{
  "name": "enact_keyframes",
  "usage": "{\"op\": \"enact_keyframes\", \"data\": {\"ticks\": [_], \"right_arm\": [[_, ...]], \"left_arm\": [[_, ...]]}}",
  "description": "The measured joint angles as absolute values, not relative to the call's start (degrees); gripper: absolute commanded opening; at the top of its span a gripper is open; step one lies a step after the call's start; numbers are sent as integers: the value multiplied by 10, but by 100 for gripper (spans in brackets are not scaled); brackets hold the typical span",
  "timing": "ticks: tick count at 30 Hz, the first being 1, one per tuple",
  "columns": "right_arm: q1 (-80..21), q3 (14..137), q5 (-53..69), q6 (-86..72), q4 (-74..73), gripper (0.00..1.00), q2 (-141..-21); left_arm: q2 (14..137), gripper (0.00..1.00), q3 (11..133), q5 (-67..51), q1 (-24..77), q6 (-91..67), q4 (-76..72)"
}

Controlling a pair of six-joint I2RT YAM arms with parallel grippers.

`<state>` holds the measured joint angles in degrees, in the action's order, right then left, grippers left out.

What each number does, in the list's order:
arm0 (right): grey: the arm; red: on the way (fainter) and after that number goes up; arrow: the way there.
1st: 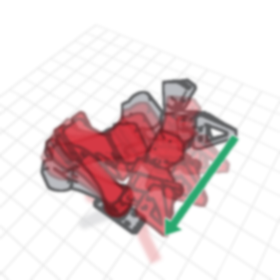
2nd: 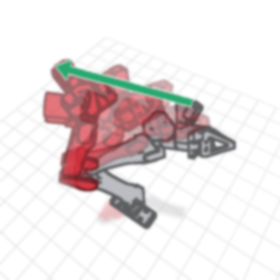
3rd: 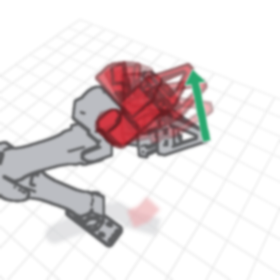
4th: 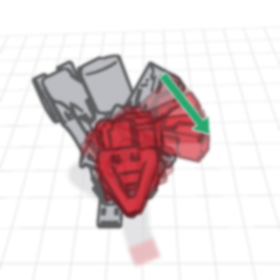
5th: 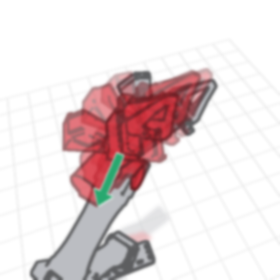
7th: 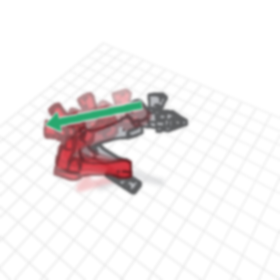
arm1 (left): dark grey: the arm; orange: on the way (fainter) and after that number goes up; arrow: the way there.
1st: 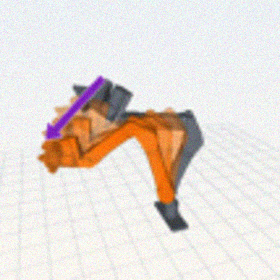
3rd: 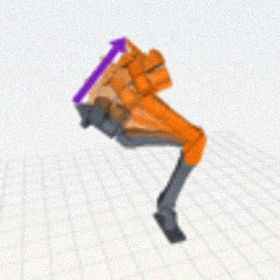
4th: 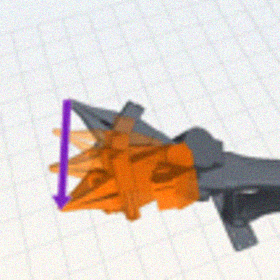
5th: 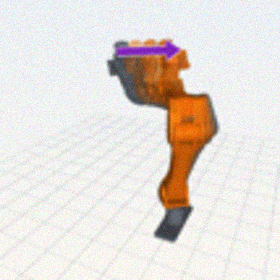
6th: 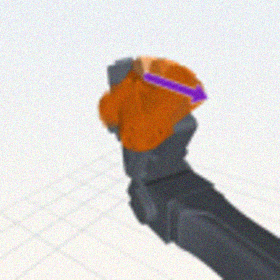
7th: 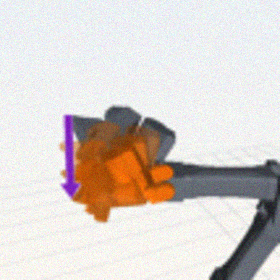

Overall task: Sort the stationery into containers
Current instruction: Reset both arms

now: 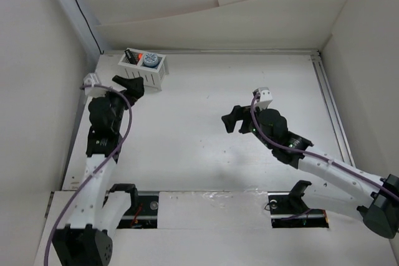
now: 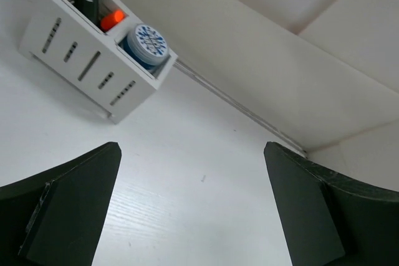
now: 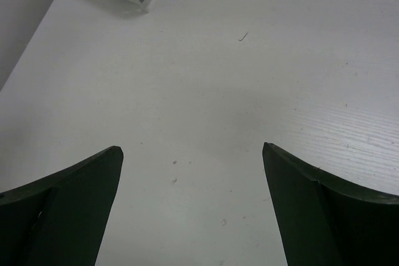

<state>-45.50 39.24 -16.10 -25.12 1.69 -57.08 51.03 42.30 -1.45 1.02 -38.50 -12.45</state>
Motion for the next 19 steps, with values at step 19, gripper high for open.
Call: {"op": "enact_keyframes", "data": {"ticks": [19], "right_arm": [[-466, 360, -189, -255, 3, 100, -479]], "left_arm": [[155, 100, 246, -85, 10, -401, -45]]}}
